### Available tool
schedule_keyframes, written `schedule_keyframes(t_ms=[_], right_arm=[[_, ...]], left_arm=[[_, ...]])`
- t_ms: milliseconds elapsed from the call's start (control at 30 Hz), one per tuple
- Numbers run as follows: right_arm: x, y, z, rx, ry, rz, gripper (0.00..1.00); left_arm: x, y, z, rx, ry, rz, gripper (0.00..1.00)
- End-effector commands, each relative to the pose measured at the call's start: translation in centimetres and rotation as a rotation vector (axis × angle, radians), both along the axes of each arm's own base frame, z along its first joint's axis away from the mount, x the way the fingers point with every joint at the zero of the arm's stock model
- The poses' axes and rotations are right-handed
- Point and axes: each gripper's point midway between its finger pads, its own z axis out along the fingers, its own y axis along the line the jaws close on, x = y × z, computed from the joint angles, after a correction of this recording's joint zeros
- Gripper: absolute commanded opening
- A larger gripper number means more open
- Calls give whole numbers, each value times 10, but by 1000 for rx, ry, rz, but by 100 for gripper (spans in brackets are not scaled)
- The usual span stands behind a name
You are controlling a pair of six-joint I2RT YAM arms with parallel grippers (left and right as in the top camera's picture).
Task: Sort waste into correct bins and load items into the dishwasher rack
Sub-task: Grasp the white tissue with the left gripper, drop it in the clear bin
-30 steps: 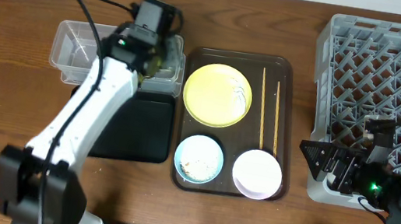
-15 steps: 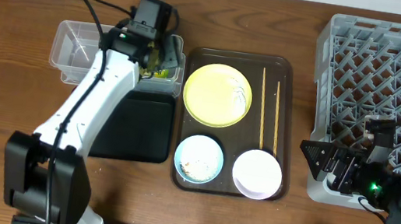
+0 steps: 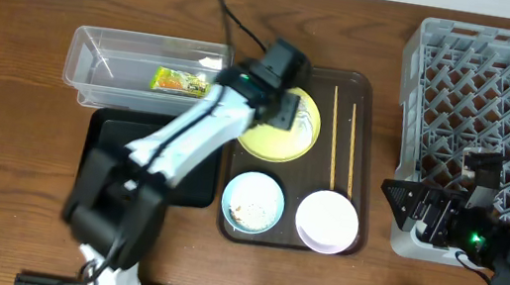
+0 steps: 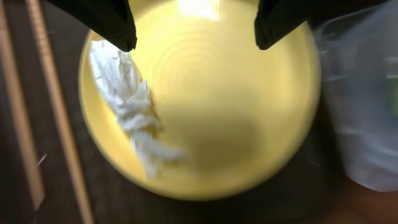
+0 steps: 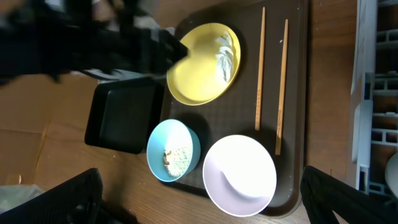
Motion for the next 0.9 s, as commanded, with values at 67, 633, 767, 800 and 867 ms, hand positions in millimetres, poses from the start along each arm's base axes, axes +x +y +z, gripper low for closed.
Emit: schedule_keyframes(t_ms=[67, 633, 767, 800, 867], right_arm=[[-1, 3, 5, -2, -15, 16, 99], [-1, 0, 2, -18, -4, 2, 99], [-1, 0, 2, -19, -4, 2, 99], [-1, 0, 2, -19, -4, 2, 99], [-1, 0, 2, -18, -3, 2, 99]], left_arm=[[-6, -30, -28, -26, 35, -112, 60], [-4, -58, -50, -170, 97, 21, 54], [-7, -57, -55, -162, 118, 35, 37], [-7, -57, -56, -162, 119, 35, 33], [-9, -58, -55, -171, 128, 30, 27]])
